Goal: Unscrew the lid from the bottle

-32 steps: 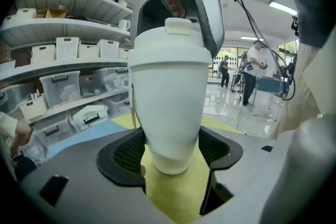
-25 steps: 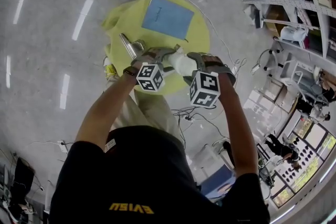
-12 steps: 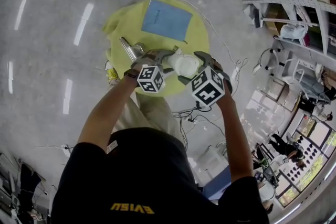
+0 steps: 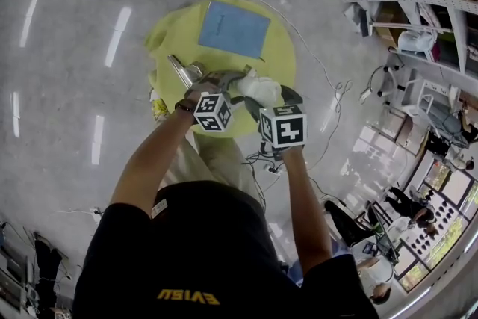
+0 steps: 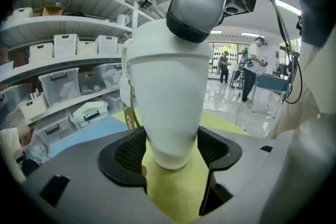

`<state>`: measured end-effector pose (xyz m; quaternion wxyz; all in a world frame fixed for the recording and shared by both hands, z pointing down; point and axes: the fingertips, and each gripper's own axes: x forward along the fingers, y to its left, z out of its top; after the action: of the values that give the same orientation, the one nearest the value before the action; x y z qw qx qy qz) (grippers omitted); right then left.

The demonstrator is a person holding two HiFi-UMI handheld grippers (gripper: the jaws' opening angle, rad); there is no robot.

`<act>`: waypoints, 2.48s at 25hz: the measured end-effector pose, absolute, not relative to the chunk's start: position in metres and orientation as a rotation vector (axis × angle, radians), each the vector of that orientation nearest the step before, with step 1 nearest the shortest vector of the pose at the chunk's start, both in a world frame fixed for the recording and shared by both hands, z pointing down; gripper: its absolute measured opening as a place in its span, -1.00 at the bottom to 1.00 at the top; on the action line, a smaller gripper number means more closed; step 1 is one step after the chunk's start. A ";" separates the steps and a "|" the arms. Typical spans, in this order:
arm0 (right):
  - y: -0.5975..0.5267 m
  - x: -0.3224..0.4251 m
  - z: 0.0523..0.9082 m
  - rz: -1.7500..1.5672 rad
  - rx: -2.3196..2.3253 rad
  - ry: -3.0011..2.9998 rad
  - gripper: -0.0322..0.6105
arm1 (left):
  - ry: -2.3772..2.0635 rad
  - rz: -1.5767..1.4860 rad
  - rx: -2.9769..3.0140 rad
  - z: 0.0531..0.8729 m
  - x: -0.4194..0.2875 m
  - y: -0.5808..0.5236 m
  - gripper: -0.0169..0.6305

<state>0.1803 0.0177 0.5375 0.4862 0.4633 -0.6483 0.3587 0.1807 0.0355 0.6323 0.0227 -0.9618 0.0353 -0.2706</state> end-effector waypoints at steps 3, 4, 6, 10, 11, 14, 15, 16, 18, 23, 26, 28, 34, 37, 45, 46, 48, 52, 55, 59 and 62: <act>0.018 0.180 0.540 0.815 1.042 -1.582 0.42 | 0.100 -0.841 -2.977 0.635 0.181 0.035 0.04; 0.017 0.179 0.541 0.791 1.002 -1.586 0.42 | 0.099 -0.842 -2.977 0.636 0.182 0.034 0.03; 0.017 0.178 0.542 0.755 0.932 -1.602 0.42 | 0.099 -0.841 -2.977 0.637 0.182 0.035 0.03; 0.021 0.175 0.541 0.692 0.810 -1.643 0.42 | 0.100 -0.835 -2.980 0.638 0.183 0.036 0.03; 0.022 0.174 0.541 0.673 0.775 -1.646 0.42 | 0.101 -0.834 -2.981 0.638 0.183 0.037 0.03; 0.022 0.174 0.540 0.617 0.680 -1.654 0.42 | 0.104 -0.838 -2.983 0.637 0.184 0.035 0.03; 0.022 0.173 0.540 0.597 0.652 -1.658 0.42 | 0.104 -0.838 -2.983 0.637 0.184 0.035 0.03; 0.022 0.173 0.540 0.575 0.626 -1.662 0.42 | 0.104 -0.836 -2.983 0.636 0.184 0.035 0.03; 0.022 0.173 0.539 0.531 0.582 -1.669 0.42 | 0.099 -0.834 -2.982 0.636 0.184 0.035 0.03; 0.023 0.171 0.540 0.454 0.488 -1.672 0.42 | 0.090 -0.833 -2.979 0.637 0.183 0.035 0.03; 0.026 0.169 0.540 0.413 0.437 -1.673 0.42 | 0.092 -0.835 -2.979 0.638 0.182 0.036 0.02; 0.027 0.168 0.540 0.387 0.407 -1.676 0.42 | 0.092 -0.838 -2.978 0.638 0.182 0.037 0.02; 0.025 0.167 0.542 0.360 0.410 -1.698 0.42 | 0.097 -0.852 -2.977 0.641 0.180 0.035 0.02; 0.020 0.164 0.541 0.435 0.526 -1.731 0.42 | 0.098 -0.897 -2.974 0.643 0.177 0.032 0.03; 0.038 0.189 0.501 0.707 1.002 -1.844 0.42 | 0.329 -1.035 -3.012 0.619 0.134 0.034 -0.13; 0.039 0.193 0.494 0.743 1.078 -1.870 0.42 | 0.360 -1.011 -3.027 0.609 0.127 0.031 -0.15; 0.040 0.200 0.478 0.827 1.239 -1.926 0.42 | 0.414 -0.954 -3.023 0.583 0.117 0.024 -0.23; 0.054 0.205 0.439 0.995 1.547 -1.998 0.42 | 0.487 -0.908 -2.896 0.524 0.097 0.001 -0.62; 0.076 0.210 0.410 1.040 1.640 -2.008 0.42 | 0.602 -0.844 -2.937 0.475 0.089 0.000 -0.77; 0.091 0.216 0.379 1.010 1.764 -2.007 0.42 | 0.705 -0.704 -3.092 0.414 0.076 -0.012 -0.89; 0.097 0.218 0.361 0.993 1.874 -2.021 0.42 | 0.782 -0.636 -3.198 0.385 0.061 -0.020 -0.89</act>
<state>0.2178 0.0967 0.3610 0.1057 0.6360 -0.6861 0.3371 0.0611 -0.0203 0.3846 -0.1053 -0.9484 0.2319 -0.1887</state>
